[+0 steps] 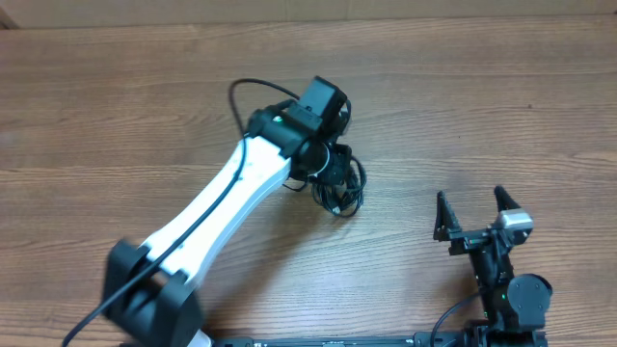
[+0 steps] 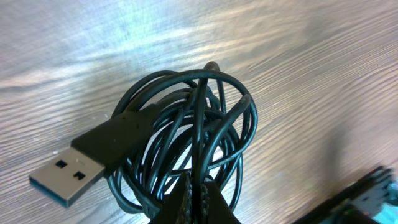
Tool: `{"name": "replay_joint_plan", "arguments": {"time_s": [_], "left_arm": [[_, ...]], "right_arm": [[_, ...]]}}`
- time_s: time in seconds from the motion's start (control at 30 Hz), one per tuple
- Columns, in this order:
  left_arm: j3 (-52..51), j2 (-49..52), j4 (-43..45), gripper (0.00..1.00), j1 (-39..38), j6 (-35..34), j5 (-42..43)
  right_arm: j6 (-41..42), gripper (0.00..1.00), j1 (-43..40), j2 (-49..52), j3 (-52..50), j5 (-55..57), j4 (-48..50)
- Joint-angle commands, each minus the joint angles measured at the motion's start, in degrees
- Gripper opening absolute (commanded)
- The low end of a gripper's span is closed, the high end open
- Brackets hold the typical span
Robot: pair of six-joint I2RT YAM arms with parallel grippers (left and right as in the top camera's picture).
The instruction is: Untangle cables
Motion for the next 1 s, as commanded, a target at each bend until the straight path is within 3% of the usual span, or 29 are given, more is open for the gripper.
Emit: {"name": "replay_joint_plan", "arguments": {"time_s": [0.0, 0.1, 0.2, 0.37, 0.5, 0.57, 0.67, 0.77, 0.83, 0.97], "left_arm": [[1.9, -6.1, -0.8, 0.04, 1.0, -4.4, -4.6], [1.9, -7.8, -0.9, 0.04, 1.1, -5.1, -5.4], [1.9, -8.0, -1.8, 0.04, 1.1, -6.3, -5.2], [1.9, -8.0, -2.6, 0.04, 1.1, -6.0, -0.1], [1.9, -8.2, 1.0, 0.04, 1.0, 0.4, 9.8], [1.9, -8.2, 1.8, 0.04, 1.0, 2.1, 12.0], [1.9, -8.2, 2.7, 0.04, 1.0, 3.8, 15.3], [1.9, -8.2, 5.4, 0.04, 0.8, 9.3, 25.9], [1.9, -8.2, 7.7, 0.04, 0.7, 11.2, 33.3], [1.9, -8.2, 9.0, 0.04, 0.2, 11.2, 34.8]], "right_arm": [[14.1, 1.00, 0.3, -0.6, -0.6, -17.3, 3.0], [25.5, 1.00, 0.3, -0.6, -0.6, -32.3, 2.9], [35.3, 1.00, 0.3, -0.6, -0.6, -33.3, 5.9], [38.1, 1.00, -0.1, -0.5, 3.1, -33.4, 15.4], [34.1, 1.00, -2.2, 0.9, 14.2, -28.9, -0.2], [28.3, 1.00, -3.6, 4.0, 22.8, -24.0, -15.7], [21.7, 1.00, -4.1, 9.8, 32.9, -20.3, -30.9], [21.1, 1.00, -4.1, 15.0, 39.4, -26.0, -34.3], [21.6, 1.00, -4.1, 17.2, 41.1, -37.6, -33.6], [21.6, 1.00, -4.1, 18.1, 41.0, -37.9, -33.6]]}}
